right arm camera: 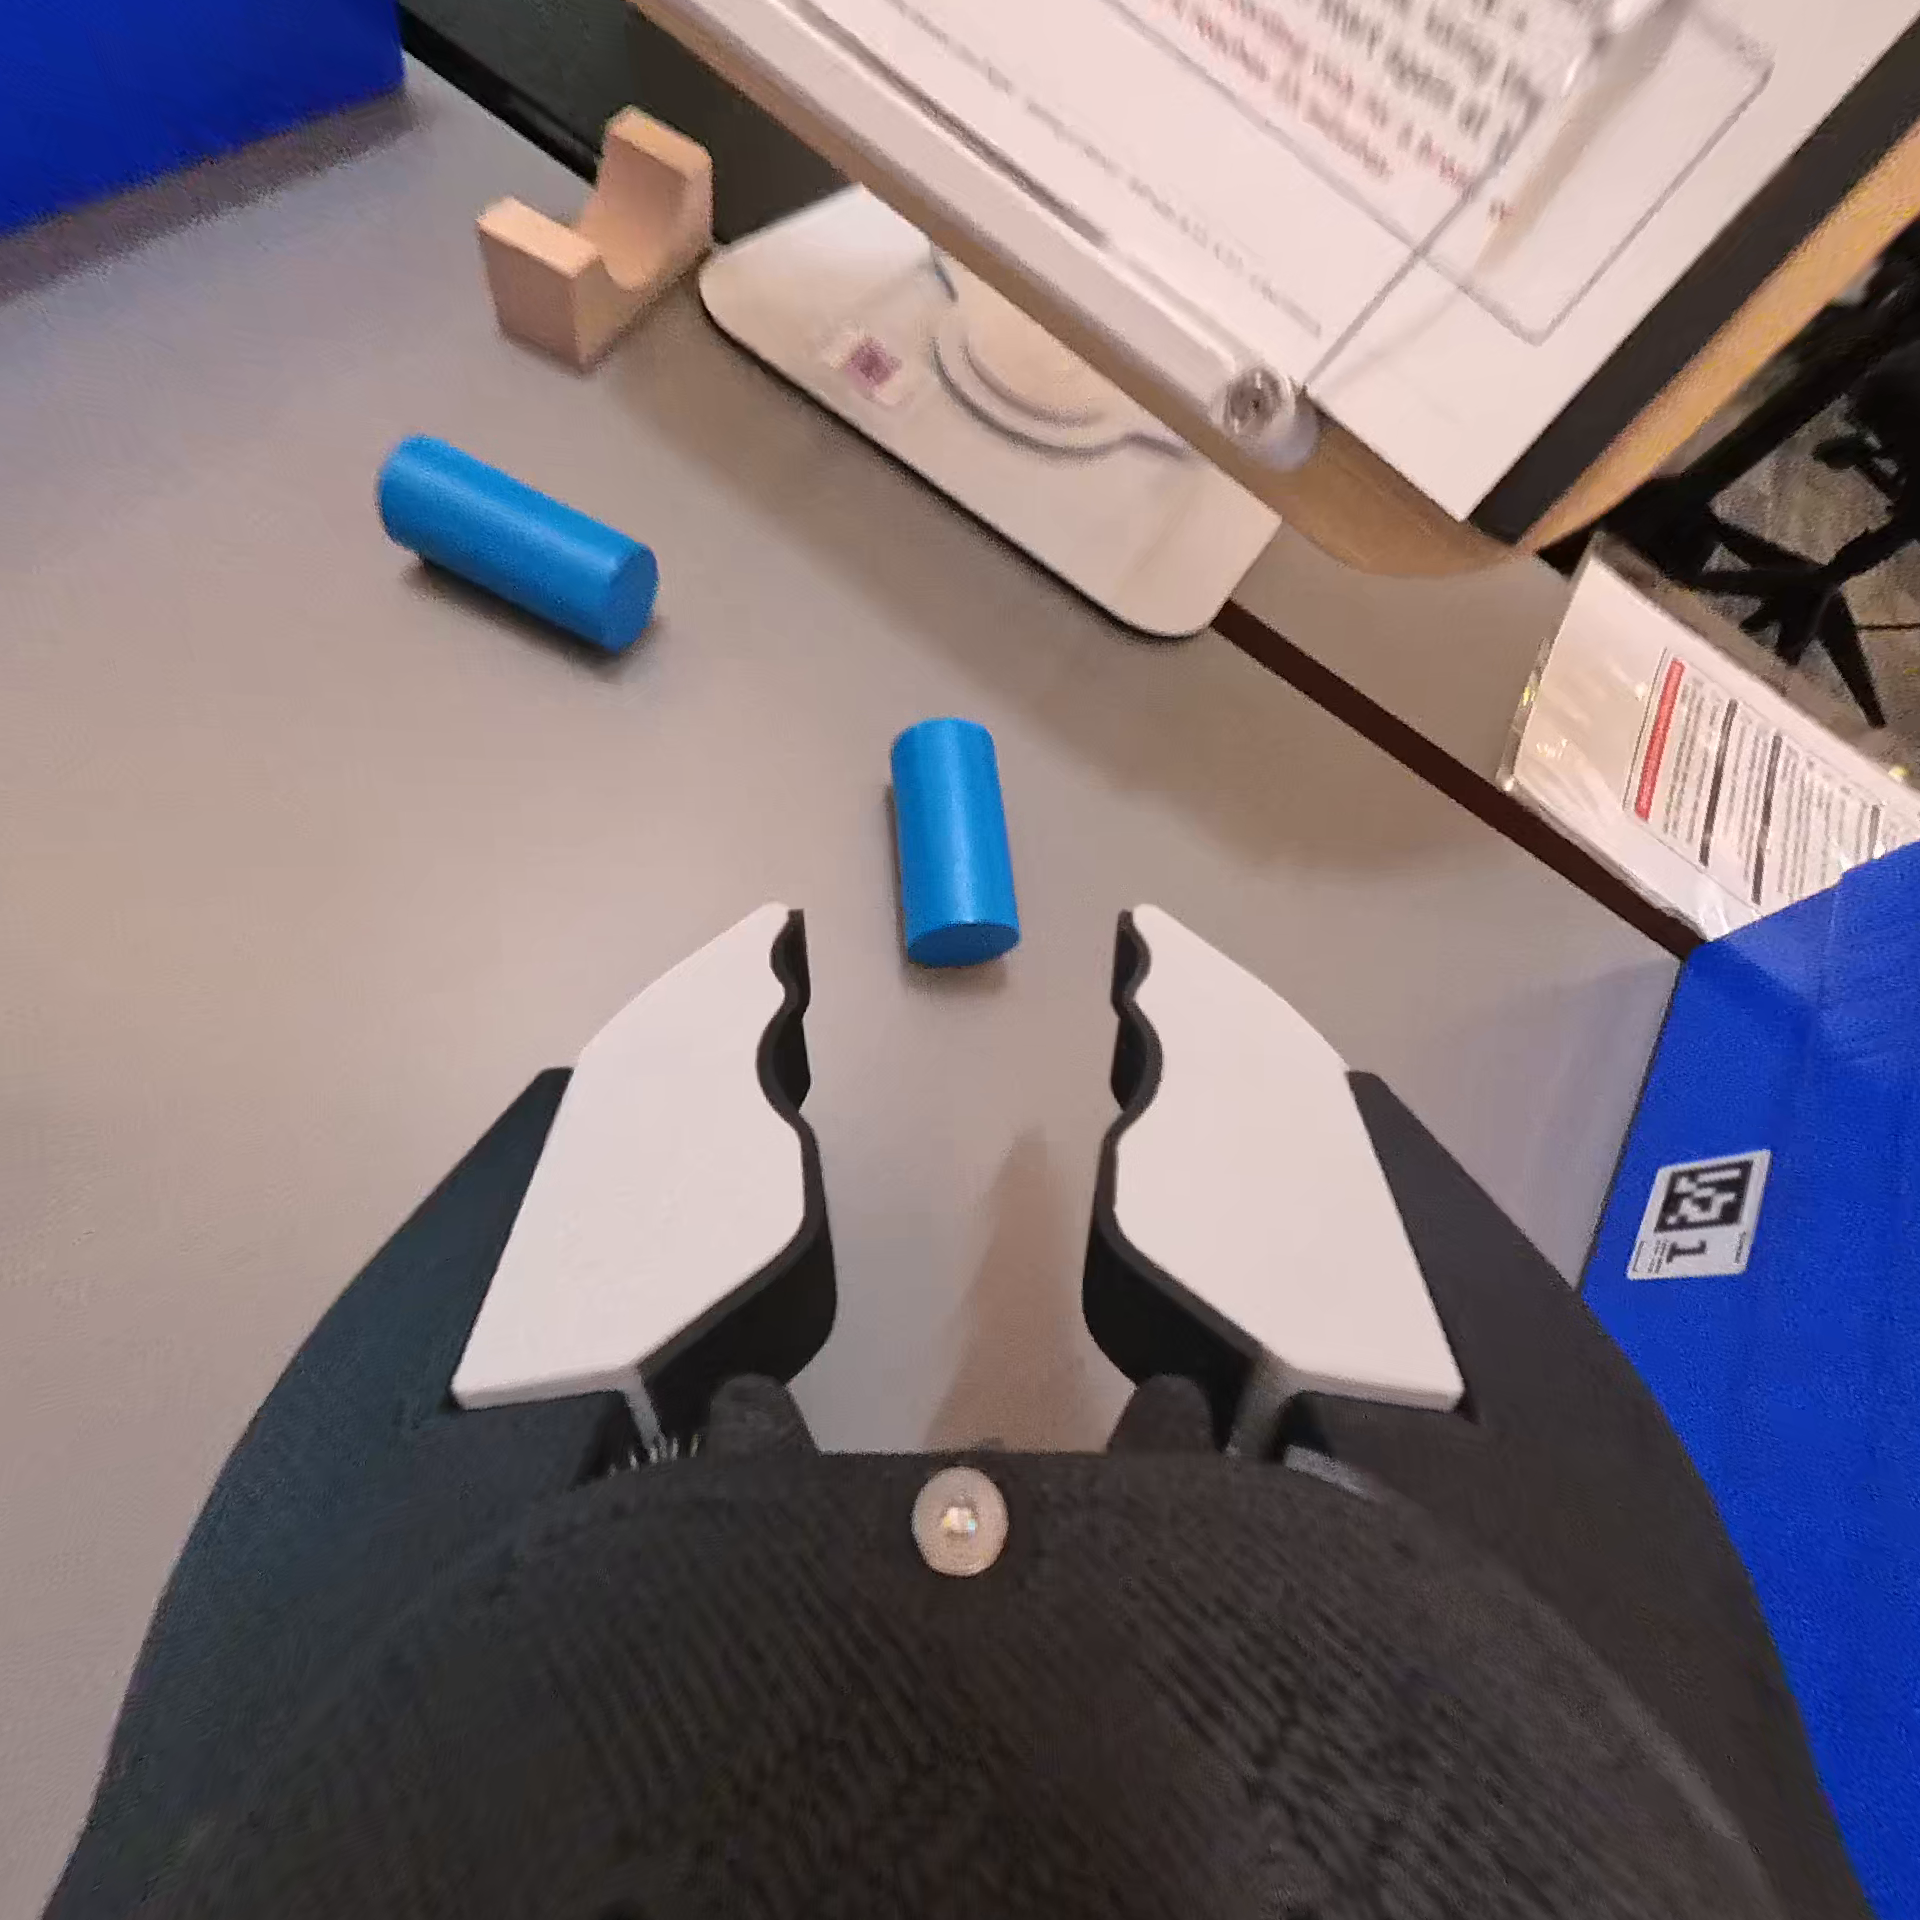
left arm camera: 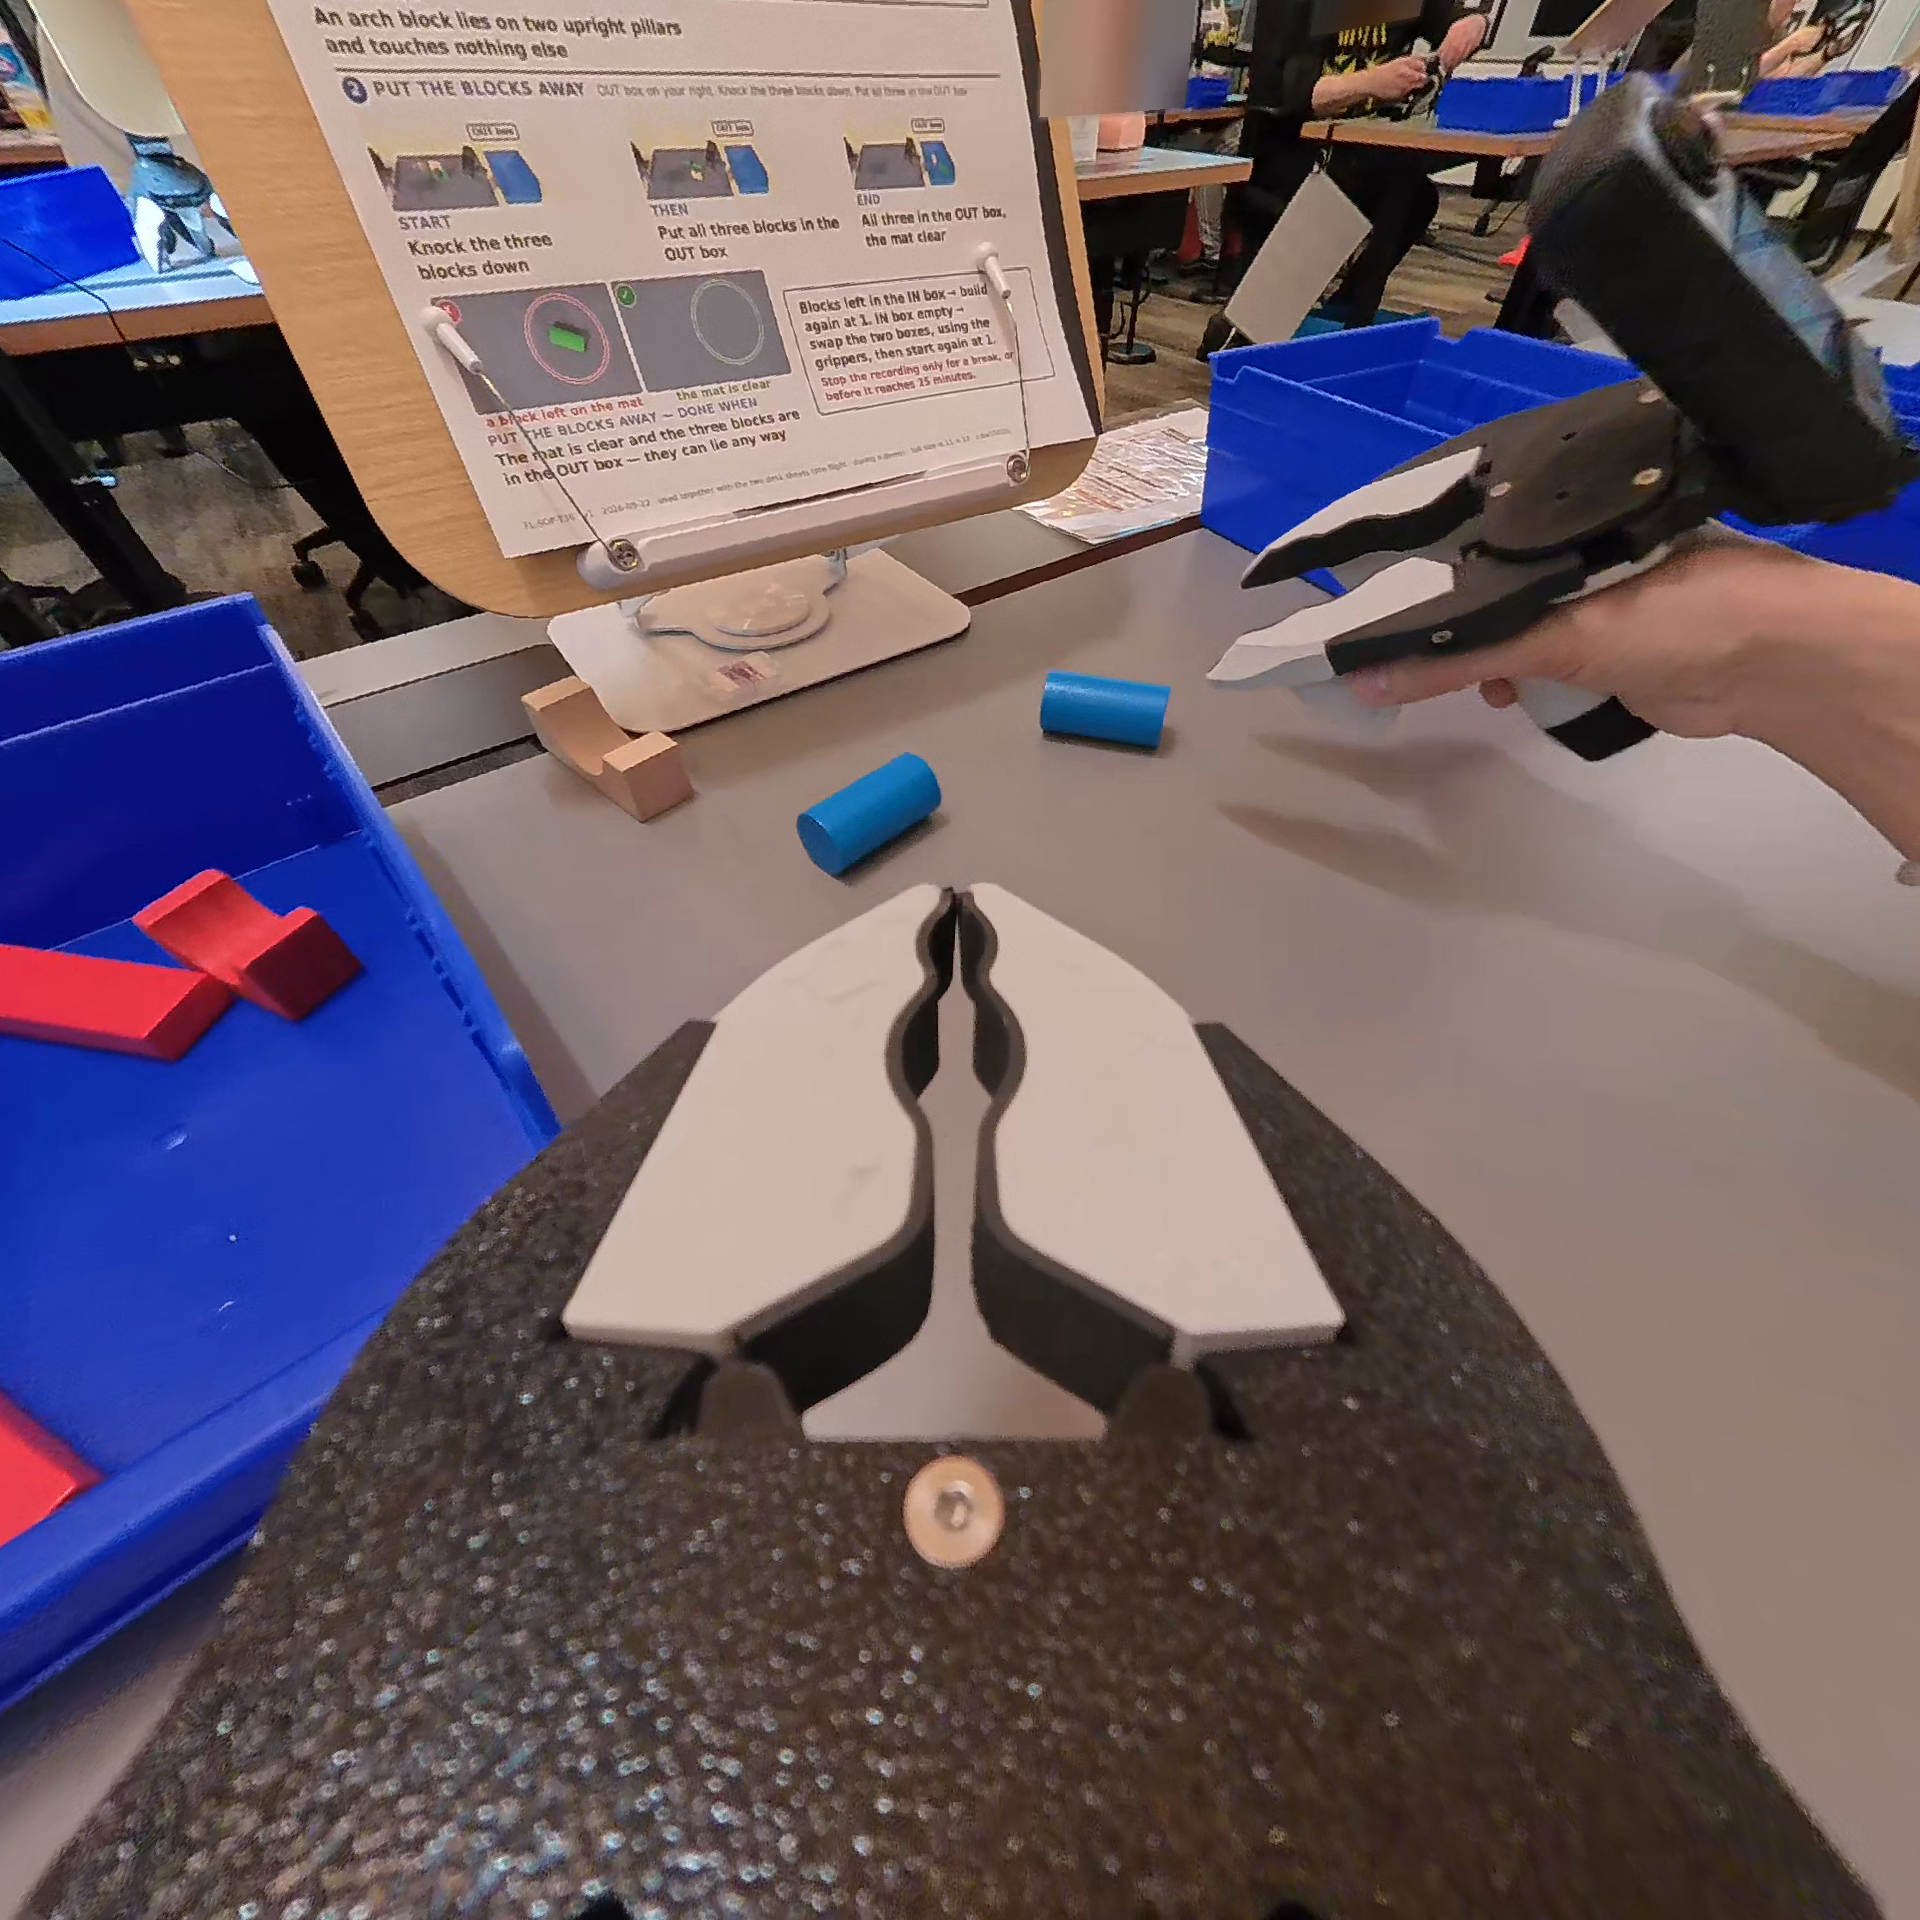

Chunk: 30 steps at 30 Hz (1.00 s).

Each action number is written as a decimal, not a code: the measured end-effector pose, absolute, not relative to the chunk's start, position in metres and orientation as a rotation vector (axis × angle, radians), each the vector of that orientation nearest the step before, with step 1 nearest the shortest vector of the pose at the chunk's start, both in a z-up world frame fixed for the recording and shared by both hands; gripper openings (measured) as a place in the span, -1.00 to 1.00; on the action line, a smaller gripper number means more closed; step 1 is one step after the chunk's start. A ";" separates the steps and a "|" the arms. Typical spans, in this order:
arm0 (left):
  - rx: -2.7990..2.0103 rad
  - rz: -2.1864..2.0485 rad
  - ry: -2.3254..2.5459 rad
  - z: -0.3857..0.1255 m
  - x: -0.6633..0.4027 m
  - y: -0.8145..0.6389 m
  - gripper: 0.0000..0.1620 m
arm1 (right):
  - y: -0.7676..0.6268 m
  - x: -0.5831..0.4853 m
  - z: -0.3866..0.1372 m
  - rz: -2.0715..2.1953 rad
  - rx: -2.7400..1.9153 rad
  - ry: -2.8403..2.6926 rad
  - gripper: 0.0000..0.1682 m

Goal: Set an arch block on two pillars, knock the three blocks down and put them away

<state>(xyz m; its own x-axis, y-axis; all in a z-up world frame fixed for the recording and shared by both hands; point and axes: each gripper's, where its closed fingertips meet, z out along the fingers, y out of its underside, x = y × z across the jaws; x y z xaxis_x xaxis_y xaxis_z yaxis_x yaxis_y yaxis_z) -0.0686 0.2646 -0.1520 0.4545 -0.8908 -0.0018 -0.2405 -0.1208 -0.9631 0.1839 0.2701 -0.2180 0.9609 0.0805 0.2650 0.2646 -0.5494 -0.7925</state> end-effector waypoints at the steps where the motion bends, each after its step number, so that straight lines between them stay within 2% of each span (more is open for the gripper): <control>1: -1.631 -0.756 1.006 -0.152 -0.068 0.264 -1.00 | 0.270 0.189 -0.224 -0.231 -2.175 -0.243 -0.30; 5: -1.620 -0.753 1.017 -0.152 -0.068 0.263 -0.99 | 0.282 0.199 -0.245 -0.156 -2.283 -0.304 -0.17; 12: -1.616 -0.750 1.038 -0.152 -0.067 0.261 -0.99 | 0.317 0.211 -0.280 -0.153 -2.435 -0.355 -0.11; 16: -1.608 -0.752 1.027 -0.149 -0.070 0.262 -0.99 | 0.326 0.210 -0.284 -0.110 -2.440 -0.256 -0.23; 18: -1.610 -0.758 1.022 -0.149 -0.071 0.263 -0.99 | 0.324 0.212 -0.286 -0.095 -2.459 -0.209 -0.55; 19: -1.612 -0.760 1.020 -0.150 -0.072 0.264 -0.99 | 0.323 0.212 -0.286 -0.090 -2.466 -0.204 -0.60; 24: -1.620 -0.775 1.026 -0.154 -0.070 0.264 -0.98 | 0.309 0.212 -0.281 -0.113 -2.494 -0.233 -0.60; 30: -1.624 -0.776 1.033 -0.157 -0.069 0.264 -0.98 | 0.288 0.224 -0.225 -0.154 -2.396 -0.264 -0.60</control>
